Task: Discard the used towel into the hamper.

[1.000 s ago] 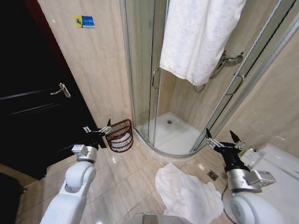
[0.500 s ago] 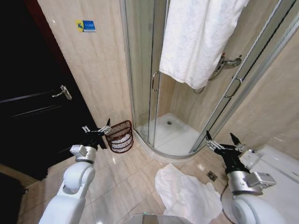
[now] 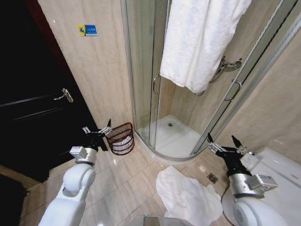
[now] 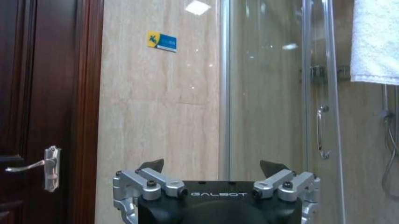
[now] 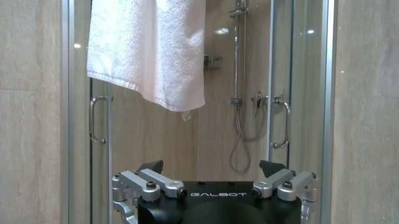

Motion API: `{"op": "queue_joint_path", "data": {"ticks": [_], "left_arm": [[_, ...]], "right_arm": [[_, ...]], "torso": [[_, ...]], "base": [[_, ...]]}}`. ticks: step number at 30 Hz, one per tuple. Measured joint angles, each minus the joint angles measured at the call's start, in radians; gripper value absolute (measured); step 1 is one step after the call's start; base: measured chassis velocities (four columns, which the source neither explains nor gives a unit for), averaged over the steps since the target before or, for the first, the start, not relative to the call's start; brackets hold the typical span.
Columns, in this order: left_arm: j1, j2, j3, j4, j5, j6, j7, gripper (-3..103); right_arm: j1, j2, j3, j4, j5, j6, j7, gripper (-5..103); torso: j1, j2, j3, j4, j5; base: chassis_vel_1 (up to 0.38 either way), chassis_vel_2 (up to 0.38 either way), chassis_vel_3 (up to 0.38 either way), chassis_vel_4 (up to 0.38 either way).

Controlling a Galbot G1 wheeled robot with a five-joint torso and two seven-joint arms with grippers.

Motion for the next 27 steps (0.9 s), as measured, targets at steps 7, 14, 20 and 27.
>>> {"op": "queue_joint_path", "data": {"ticks": [7,14,20,27], "left_arm": [[0.012,-0.008,0.011,0.013,-0.013,-0.051,-0.055,100],[0.060,-0.013,-0.004,0.000,-0.002,-0.070,-0.063,100],[0.105,-0.015,0.034,0.030,0.047,-0.100,-0.059,100],[0.173,-0.056,0.007,0.049,0.113,-0.136,-0.060,100]], "right_arm": [[0.037,-0.030,-0.005,0.000,0.010,0.006,0.002,100],[0.182,-0.213,0.020,-0.009,0.142,0.028,0.056,100],[0.323,-0.366,0.043,-0.067,0.282,0.091,0.114,100],[0.664,-0.627,-0.006,-0.259,0.443,0.058,0.145,100]], "torso": [[0.018,0.039,0.021,-0.0002,0.0000],[0.022,0.048,0.026,0.0005,0.0002],[0.021,0.045,0.024,-0.0004,0.0004],[0.019,0.040,0.022,0.0006,0.0006]], "base": [[0.000,0.000,0.000,0.000],[0.000,0.000,0.000,0.000],[0.000,0.000,0.000,0.000],[0.000,0.000,0.000,0.000]]}}
